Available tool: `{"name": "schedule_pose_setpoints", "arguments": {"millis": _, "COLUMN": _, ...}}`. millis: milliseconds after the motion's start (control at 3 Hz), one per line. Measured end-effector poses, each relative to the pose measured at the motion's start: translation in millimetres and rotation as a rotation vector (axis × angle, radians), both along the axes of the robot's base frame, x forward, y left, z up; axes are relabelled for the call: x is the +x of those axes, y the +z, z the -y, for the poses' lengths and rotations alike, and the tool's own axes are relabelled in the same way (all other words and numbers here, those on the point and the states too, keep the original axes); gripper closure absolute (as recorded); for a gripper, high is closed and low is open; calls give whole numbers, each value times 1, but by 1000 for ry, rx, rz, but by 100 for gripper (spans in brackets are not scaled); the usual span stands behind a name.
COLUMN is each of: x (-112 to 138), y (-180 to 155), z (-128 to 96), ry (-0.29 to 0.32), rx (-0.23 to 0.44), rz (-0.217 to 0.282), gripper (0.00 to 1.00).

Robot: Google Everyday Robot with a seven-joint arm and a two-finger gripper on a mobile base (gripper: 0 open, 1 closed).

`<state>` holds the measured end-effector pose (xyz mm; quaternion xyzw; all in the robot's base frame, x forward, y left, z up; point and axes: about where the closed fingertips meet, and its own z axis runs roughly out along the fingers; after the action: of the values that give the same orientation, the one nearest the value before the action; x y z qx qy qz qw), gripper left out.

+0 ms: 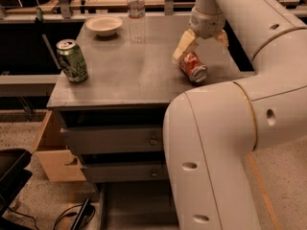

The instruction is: Place coke can upright

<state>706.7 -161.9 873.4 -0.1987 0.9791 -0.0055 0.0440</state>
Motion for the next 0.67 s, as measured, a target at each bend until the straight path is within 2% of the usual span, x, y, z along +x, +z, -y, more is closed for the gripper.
{"name": "schedule_pose_setpoints", "arguments": {"millis": 333, "x": -5, "y": -13, "z": -4, "ry": 10, "rx": 9, "rz": -38, "gripper": 16}}
{"name": "schedule_pose_setpoints", "arguments": {"millis": 667, "x": -9, "y": -15, "z": -11, "ry": 32, "rx": 3, "rz": -44, "gripper": 41}}
